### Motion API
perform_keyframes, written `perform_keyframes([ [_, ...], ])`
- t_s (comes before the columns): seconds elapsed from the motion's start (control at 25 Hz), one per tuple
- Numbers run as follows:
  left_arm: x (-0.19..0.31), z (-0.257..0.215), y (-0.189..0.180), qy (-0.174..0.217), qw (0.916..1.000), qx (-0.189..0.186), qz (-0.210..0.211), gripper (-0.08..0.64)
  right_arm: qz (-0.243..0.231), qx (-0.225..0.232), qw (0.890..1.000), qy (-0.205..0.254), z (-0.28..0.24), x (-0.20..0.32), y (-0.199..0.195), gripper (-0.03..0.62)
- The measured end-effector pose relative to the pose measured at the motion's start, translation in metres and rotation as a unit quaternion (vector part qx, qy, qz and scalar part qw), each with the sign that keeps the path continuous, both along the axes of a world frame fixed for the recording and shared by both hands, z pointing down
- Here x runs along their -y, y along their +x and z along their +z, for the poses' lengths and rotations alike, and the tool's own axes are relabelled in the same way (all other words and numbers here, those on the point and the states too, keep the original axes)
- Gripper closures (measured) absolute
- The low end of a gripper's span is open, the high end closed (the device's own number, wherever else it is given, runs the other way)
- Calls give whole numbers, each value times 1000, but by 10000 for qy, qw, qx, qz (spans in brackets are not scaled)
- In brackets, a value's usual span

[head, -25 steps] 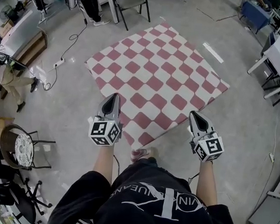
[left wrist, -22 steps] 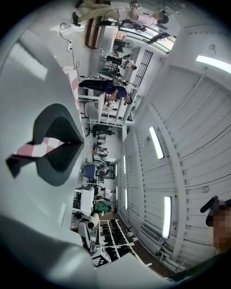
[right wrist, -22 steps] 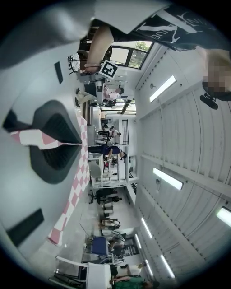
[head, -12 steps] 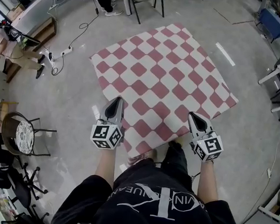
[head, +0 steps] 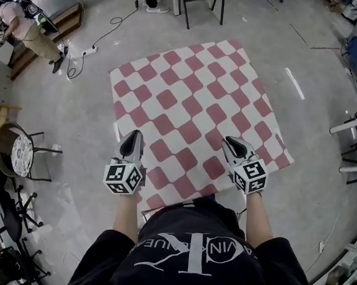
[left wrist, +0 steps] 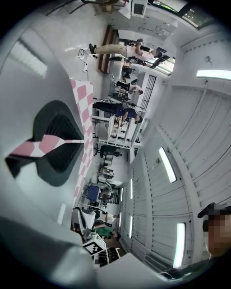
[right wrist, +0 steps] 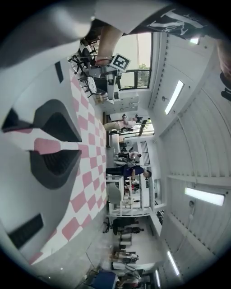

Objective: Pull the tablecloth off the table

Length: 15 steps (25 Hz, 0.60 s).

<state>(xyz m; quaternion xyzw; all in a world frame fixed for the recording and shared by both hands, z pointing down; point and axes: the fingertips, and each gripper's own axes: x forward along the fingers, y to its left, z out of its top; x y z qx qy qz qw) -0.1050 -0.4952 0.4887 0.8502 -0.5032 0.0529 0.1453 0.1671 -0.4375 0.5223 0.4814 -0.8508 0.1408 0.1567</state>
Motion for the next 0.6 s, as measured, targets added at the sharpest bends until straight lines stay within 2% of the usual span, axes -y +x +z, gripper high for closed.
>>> perform_keyframes([
  [0.16, 2, 20, 15, -211, 9995, 139, -211, 549, -71, -85, 9994, -340, 23, 20, 30, 561],
  [0.24, 4, 29, 19, -302, 9987, 188, -354, 549, -191, -144, 9983, -525, 34, 32, 43, 486],
  [0.32, 9, 38, 20, -367, 9980, 257, -445, 549, -281, -296, 9968, -681, 46, 44, 56, 442],
  [0.44, 12, 45, 21, -439, 9969, 323, -569, 549, -234, -453, 9946, -901, 62, 65, 78, 338],
  [0.6, 10, 50, 31, -503, 9951, 395, -760, 549, 65, -447, 9920, -1179, 80, 92, 115, 279],
])
